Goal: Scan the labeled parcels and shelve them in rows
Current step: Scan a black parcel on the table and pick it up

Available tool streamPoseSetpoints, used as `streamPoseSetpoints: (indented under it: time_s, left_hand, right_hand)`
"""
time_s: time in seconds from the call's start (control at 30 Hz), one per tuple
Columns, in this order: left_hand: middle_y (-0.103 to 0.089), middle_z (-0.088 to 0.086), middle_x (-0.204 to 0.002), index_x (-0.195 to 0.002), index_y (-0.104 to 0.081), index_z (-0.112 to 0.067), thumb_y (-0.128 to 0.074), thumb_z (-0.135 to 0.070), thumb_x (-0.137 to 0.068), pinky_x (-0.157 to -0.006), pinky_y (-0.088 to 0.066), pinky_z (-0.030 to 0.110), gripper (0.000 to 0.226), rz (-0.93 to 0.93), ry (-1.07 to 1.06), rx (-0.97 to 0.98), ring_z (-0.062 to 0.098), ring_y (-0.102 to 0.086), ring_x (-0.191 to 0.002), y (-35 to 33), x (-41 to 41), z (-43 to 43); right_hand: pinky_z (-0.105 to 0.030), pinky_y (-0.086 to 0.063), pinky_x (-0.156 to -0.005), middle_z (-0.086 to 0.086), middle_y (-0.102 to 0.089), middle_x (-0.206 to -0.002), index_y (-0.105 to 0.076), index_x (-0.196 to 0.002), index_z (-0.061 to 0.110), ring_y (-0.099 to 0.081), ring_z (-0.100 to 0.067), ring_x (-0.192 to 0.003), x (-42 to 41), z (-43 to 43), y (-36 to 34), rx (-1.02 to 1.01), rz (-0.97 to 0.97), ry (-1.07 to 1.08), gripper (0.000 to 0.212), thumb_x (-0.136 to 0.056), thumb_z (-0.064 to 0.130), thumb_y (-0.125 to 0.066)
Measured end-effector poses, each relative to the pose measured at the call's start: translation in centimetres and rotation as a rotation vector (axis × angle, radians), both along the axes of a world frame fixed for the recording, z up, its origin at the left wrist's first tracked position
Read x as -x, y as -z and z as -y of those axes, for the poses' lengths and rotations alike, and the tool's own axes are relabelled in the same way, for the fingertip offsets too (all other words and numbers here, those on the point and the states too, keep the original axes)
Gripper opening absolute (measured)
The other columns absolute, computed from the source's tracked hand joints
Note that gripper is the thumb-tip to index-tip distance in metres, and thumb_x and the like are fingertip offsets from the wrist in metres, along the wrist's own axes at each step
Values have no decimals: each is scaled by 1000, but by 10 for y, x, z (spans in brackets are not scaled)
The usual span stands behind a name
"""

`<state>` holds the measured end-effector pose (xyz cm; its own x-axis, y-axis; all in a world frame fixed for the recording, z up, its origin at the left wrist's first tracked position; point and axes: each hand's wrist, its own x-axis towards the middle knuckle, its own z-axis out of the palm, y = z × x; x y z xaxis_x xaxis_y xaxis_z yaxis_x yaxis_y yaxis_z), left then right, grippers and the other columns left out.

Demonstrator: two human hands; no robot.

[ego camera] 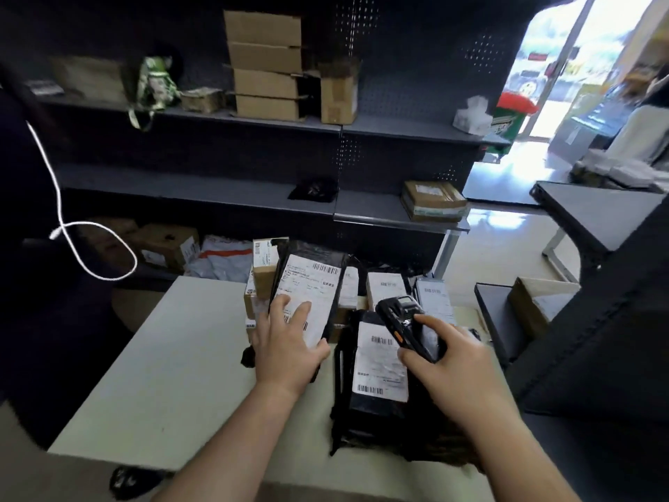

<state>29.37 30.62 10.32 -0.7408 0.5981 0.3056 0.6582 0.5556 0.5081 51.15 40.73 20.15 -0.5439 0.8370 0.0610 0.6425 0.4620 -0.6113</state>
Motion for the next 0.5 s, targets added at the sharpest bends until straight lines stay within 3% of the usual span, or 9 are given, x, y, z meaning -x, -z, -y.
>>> streamPoseSetpoints:
  time_s: [0.17,0.3,0.4,0.5]
  left_hand:
    - [-34,2,-143,-131,-56,-26,-75,-45,-73,-106,-34,51,64,-120,11,-136,29,-31,-131,-73,-9,-23]
    - [-31,0,-143,-129,-57,-26,-77,-43,-73,-106,-36,52,63,-196,26,-248,30,-30,-131,-119,-26,-39]
    - [-33,1,-142,-125,-59,-26,-79,-40,-71,-104,-35,52,60,-261,23,-298,31,-32,-128,-135,-37,-49]
    - [-34,0,-141,-124,-61,-27,-80,-39,-70,-102,-37,55,59,-290,5,-326,33,-34,-128,-140,-44,-56]
  right_hand:
    - [-28,-43,-83,17,-49,-112,-53,-132,44,-48,-9,-97,-7,-6,-56,-48,-33,-39,55,-80,50,-70]
    - [-34,-52,-82,16,-54,-114,-51,-129,49,-59,-10,-94,-17,-8,-96,-81,-102,-68,55,-76,55,-65]
    - [-27,-44,-74,14,-53,-111,-48,-130,51,-54,-9,-94,-25,-6,-122,-111,-74,-84,53,-79,55,-64]
    - [-29,-43,-76,13,-54,-113,-45,-132,53,-53,-9,-97,-31,-5,-140,-131,-75,-92,56,-79,58,-61]
